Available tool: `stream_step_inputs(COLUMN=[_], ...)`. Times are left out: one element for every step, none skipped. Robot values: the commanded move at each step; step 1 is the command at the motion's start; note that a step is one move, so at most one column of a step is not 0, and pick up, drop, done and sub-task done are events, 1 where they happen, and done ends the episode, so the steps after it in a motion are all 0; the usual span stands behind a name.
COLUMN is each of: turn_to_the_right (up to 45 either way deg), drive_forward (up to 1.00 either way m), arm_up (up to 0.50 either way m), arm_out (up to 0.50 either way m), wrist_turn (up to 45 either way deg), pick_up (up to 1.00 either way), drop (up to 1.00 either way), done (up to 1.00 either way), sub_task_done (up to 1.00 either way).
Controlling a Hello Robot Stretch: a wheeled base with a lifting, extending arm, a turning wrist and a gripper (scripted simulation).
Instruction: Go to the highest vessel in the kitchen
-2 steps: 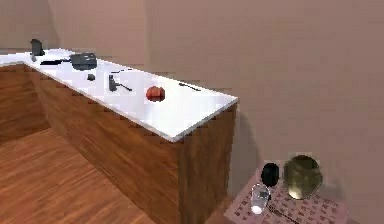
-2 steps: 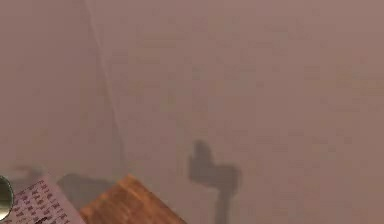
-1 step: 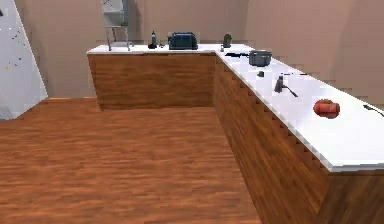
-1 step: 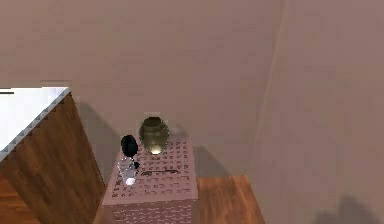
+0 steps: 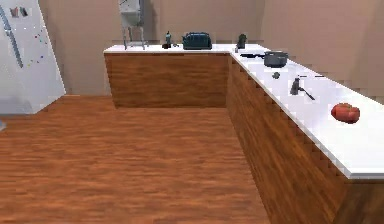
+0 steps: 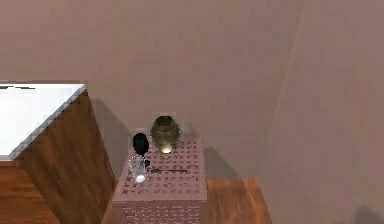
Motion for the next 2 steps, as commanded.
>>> stream_step_inputs(turn_to_the_right=[0.0, 0.0], drive_forward=[1.0, 1.0], arm_up=[0.0, 0.0], arm_out=[0.0, 0.0], wrist_turn=[0.0, 0.0], pick_up=[0.0, 0.0], drop=[0.0, 0.0], done=[0.0, 0.0], sub_task_done=[0.0, 0.0])
